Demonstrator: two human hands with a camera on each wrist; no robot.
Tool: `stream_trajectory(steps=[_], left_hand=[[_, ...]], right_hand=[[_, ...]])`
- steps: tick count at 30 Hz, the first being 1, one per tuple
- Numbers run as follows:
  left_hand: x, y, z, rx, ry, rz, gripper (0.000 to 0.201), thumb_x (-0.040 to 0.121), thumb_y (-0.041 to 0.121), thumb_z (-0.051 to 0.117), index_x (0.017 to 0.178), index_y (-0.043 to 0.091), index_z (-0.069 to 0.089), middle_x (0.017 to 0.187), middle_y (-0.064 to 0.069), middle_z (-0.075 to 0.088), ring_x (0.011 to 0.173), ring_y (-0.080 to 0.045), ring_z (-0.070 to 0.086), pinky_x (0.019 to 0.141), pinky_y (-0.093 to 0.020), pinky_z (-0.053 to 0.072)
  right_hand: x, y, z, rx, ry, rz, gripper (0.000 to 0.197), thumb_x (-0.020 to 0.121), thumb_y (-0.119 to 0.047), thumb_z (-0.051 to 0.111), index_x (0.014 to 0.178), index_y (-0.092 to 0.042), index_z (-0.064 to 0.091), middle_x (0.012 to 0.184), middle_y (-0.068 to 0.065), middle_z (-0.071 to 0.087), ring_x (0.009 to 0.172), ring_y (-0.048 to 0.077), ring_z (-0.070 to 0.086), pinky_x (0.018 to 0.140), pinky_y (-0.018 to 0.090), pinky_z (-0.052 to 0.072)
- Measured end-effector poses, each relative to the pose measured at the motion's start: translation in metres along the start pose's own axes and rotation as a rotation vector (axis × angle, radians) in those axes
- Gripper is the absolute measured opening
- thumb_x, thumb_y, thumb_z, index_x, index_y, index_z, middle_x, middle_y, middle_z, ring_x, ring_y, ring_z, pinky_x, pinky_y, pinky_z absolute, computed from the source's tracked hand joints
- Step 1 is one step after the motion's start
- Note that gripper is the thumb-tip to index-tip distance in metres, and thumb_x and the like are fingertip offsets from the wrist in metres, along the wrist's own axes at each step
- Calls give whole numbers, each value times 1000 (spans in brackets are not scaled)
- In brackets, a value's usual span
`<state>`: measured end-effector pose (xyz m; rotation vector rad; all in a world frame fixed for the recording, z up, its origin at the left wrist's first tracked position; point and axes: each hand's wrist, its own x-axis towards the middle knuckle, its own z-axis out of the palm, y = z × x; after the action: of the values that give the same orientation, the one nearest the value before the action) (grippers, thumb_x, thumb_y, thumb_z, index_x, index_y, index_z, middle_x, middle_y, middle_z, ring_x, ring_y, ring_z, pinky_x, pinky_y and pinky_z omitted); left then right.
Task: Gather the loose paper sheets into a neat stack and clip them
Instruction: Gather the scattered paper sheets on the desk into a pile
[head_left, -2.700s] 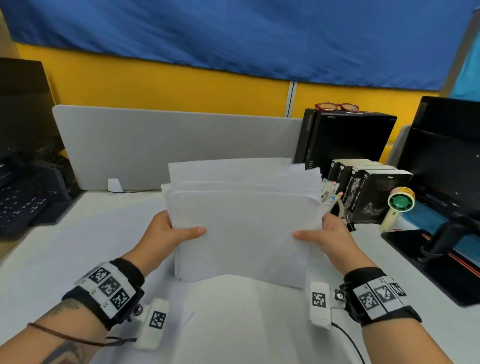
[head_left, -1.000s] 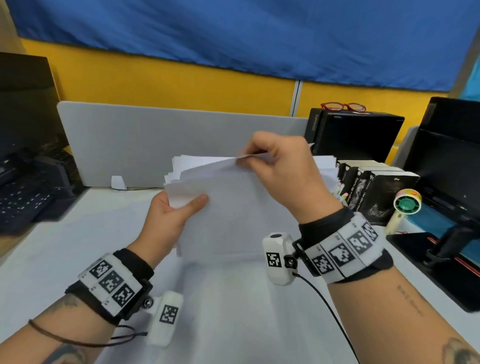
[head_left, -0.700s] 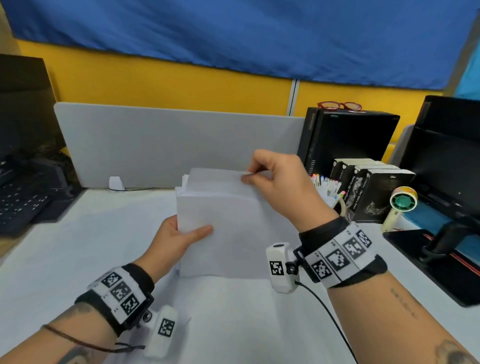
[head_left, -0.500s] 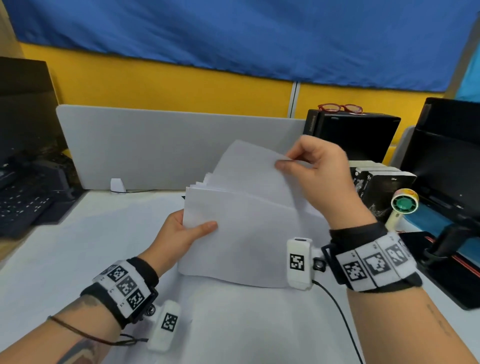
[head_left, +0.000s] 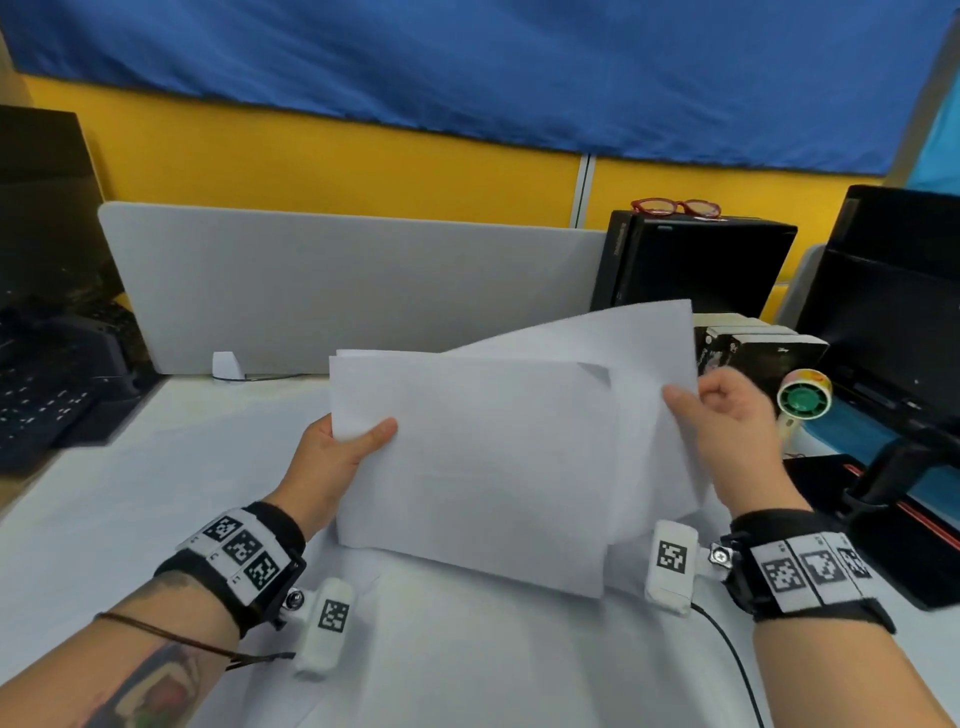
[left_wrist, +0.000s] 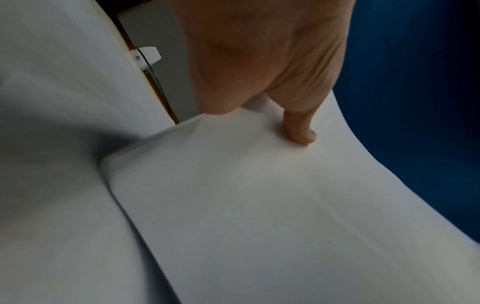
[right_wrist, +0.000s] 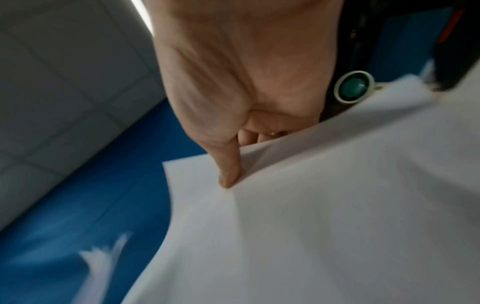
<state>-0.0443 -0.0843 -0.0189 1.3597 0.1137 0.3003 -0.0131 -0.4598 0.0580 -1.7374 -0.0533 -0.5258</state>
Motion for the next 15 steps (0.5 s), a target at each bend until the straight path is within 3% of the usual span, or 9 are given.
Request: stream_trajectory(steps=[2,6,8,12,15], left_hand=[[2,-7,-1,25,0,-35,25,89,17,77,114,12,75,109,-4,81,100,-23,78,91,-40,58],[9,-13,2,72,-9,-93,28,89,20,78,116,14,74,108,1,81,99,-19,78,82,-33,58],[11,-13,3,91,-3,-103,27,89,21,79,116,16,74,106,4,81,95,-13,78,81,-30,58],[11,-14,5,141,-4,-125,25,88,22,80,112,20,74,102,7,81,94,-13,77,92,-38,58],[8,-10,5,143,-9,-130,36,81,28,83,115,19,74,107,4,81,101,-20,77,96,-43,58]], right_hand=[[-2,22,5,-45,-45,107,21,91,-13,70,89,2,55,77,19,66,61,20,62,56,27,51],[-7,65,15,-37,31,218,19,92,-14,68,81,-15,52,84,18,71,59,20,65,53,25,49],[-10,76,17,-41,45,263,18,92,-15,67,83,-16,51,83,17,71,59,22,65,53,25,48],[-10,86,17,-47,27,286,18,92,-16,67,82,-16,52,83,20,72,62,28,66,59,31,51],[-7,87,12,-62,30,284,8,94,-13,66,94,-10,59,86,16,72,67,28,67,61,30,51]])
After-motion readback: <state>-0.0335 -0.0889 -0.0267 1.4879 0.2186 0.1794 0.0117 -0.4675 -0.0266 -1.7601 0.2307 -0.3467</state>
